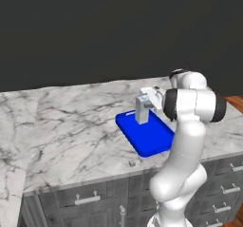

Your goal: Take out the milk from the fridge and place it on the tray on the counter. Then take the sugar cube near the tray and place it in the tray.

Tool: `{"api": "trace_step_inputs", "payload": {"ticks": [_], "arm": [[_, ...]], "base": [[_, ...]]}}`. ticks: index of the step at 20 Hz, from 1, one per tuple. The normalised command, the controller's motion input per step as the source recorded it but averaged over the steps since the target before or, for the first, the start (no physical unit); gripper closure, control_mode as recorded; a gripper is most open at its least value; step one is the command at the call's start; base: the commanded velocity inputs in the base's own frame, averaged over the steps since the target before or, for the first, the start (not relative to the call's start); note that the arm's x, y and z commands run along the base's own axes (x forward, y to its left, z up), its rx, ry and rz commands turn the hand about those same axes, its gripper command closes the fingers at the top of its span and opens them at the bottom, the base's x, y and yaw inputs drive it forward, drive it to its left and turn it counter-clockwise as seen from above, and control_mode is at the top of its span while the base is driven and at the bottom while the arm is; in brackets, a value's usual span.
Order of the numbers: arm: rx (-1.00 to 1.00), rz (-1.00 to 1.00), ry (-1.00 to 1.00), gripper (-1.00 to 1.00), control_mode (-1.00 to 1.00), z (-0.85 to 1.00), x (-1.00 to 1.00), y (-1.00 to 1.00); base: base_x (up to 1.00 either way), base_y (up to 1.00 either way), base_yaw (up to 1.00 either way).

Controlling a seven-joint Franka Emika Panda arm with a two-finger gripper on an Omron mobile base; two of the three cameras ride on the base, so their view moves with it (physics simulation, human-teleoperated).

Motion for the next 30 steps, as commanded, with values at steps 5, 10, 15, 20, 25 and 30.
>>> {"api": "trace_step_inputs", "payload": {"ticks": [5, 10, 15, 20, 25, 30], "arm": [[-0.02, 0.0, -0.01, 1.0, -1.0, -0.21, 0.0, 0.0], [-0.04, -0.01, 0.0, 1.0, -1.0, -0.33, 0.09, 0.06], [-0.04, -0.05, -0.01, 1.0, -1.0, -0.23, 0.31, 0.22], [-0.01, -0.02, 0.0, 1.0, -1.0, -0.1, 0.28, 0.07], [0.0, 0.0, 0.0, 1.0, -1.0, -0.13, 0.23, 0.0], [0.0, 0.0, 0.0, 1.0, -1.0, -0.34, 0.22, 0.0]], "base": [[0.0, 0.0, 0.0], [0.0, 0.0, 0.0], [0.0, 0.0, 0.0], [0.0, 0.0, 0.0], [0.0, 0.0, 0.0], [0.0, 0.0, 0.0]]}}
